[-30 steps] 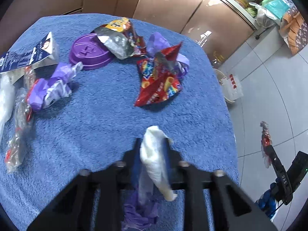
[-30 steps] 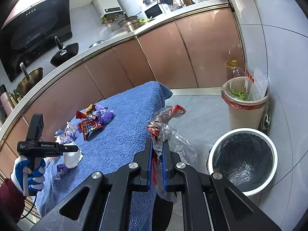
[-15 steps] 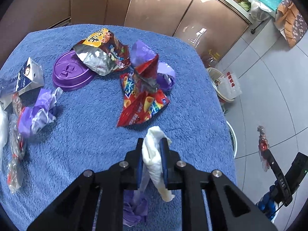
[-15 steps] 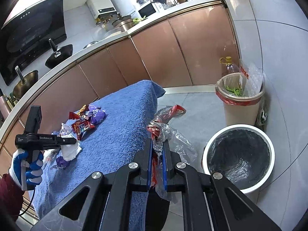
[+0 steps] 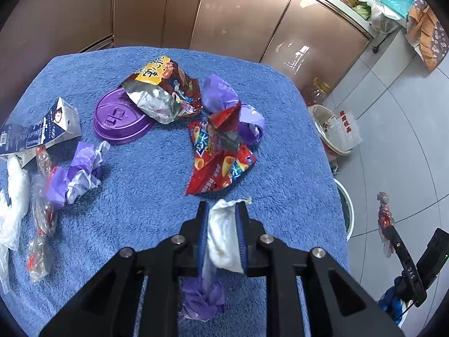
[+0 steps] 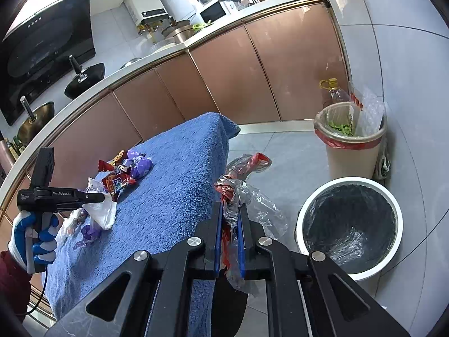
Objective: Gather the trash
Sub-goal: 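Lift the tissue and wrapper and carry both toward the floor bin, then open the left tool over the bin while the right tool releases the wrapper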
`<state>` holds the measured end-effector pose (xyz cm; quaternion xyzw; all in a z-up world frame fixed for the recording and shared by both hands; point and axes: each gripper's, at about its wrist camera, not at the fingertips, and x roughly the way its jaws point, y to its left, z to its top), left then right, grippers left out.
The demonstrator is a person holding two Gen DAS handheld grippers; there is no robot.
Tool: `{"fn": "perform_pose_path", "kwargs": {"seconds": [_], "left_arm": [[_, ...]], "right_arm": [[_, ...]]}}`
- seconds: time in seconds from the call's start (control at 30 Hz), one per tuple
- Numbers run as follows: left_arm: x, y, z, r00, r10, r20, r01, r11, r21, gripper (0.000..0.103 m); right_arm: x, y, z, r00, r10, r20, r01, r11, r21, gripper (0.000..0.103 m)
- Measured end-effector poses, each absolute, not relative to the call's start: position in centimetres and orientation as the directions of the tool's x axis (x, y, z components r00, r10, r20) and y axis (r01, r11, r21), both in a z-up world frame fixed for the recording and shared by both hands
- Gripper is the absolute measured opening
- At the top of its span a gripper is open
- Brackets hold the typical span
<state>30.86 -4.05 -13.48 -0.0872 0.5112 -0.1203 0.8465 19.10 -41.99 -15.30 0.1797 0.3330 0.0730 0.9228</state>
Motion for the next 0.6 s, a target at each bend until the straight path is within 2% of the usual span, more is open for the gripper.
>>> {"fn": "perform_pose_path", "kwargs": {"seconds": [0.1, 0.3, 0.47, 0.53, 0.57, 0.6], "left_arm": [[30.7, -4.3, -13.2, 0.457, -0.277, -0.845, 0.117, 0.961, -0.251, 0.024], [30.5, -5.4, -12.8, 0.470, -0.246, -0.847, 0.164, 0.968, -0.190, 0.023], [30.4, -6.0, -13.5, 0.452, -0.253, -0.856, 0.180, 0.965, -0.190, 0.023], [30.3, -6.0, -13.7, 0.451, -0.254, -0.856, 0.175, 0.965, -0.195, 0.018], [30.2, -6.0, -13.7, 0.451, -0.263, -0.853, 0.177, 0.963, -0.204, 0.011], [30.1, -6.0, -13.6, 0.452, -0.270, -0.850, 0.178, 0.961, -0.211, 0.009]], "right_arm": [[19.1, -42.1, -15.3, 0.768, 0.255, -0.587, -0.016, 0.925, 0.380, 0.010], [19.0, -42.3, -15.4, 0.769, 0.255, -0.586, -0.015, 0.924, 0.382, 0.010], [18.9, -42.3, -15.5, 0.771, 0.253, -0.584, -0.013, 0.923, 0.384, 0.010], [18.8, -42.3, -15.4, 0.772, 0.251, -0.584, -0.011, 0.924, 0.383, 0.010], [18.8, -42.3, -15.4, 0.772, 0.250, -0.584, -0.010, 0.924, 0.383, 0.010], [18.8, -42.4, -15.4, 0.773, 0.249, -0.584, -0.008, 0.924, 0.383, 0.010]]}}
